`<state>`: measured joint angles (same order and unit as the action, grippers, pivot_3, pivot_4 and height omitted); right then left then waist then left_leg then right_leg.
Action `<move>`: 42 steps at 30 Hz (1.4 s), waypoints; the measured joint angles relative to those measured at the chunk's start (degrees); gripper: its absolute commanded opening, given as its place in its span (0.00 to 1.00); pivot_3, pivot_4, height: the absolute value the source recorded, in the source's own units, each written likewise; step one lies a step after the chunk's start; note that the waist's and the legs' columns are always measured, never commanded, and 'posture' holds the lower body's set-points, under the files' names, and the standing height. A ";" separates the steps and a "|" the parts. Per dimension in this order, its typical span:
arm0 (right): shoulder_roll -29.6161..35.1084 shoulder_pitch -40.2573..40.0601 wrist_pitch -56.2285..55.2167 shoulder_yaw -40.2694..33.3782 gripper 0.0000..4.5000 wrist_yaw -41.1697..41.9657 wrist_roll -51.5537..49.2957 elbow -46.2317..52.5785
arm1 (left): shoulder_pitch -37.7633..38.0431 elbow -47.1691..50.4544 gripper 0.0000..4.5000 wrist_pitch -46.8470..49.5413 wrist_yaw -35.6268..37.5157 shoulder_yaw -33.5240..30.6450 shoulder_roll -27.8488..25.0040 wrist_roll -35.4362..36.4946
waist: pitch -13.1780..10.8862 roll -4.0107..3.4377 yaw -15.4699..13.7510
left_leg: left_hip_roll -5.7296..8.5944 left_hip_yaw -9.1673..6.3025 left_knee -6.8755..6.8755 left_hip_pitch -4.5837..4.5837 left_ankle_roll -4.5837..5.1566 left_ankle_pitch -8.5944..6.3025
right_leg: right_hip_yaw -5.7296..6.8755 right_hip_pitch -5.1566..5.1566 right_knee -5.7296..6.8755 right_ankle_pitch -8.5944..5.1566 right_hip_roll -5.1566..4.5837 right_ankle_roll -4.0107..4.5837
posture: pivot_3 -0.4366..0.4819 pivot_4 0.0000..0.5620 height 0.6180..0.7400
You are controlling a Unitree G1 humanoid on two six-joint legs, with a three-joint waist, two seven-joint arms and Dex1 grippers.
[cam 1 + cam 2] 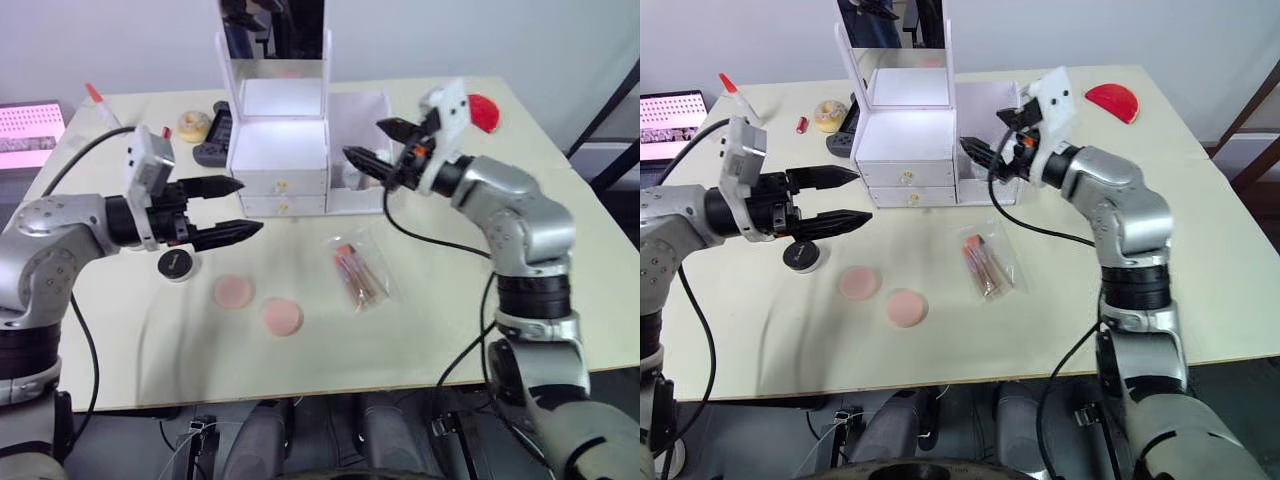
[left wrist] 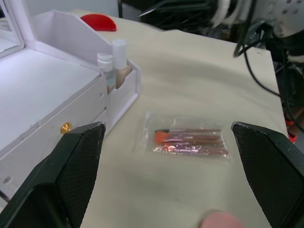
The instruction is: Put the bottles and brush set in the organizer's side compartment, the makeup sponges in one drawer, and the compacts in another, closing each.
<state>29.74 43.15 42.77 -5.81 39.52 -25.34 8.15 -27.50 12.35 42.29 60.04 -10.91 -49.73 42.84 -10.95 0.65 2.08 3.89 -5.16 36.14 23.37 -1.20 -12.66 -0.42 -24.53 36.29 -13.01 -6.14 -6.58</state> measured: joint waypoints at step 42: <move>24.73 -45.00 -17.64 -28.19 0.99 21.29 -4.26 -3.91 | 26.47 -21.99 1.00 -20.87 4.47 -22.23 -4.92 -12.63 | 0.01 0.06 -1.45 | -0.72 0.69 0.07 -0.05 0.20 -0.20 | -0.14 0.15 -0.52 0.06 0.02 0.54 | 0.48 0.27 0.97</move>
<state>54.47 -1.85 25.13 -34.00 60.81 -29.60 4.24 -1.04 -9.64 21.42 64.51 -33.14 -54.65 30.22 -10.94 0.71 0.63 3.17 -4.48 36.21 23.33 -0.99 -12.86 -0.56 -24.38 35.77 -12.96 -6.12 -6.05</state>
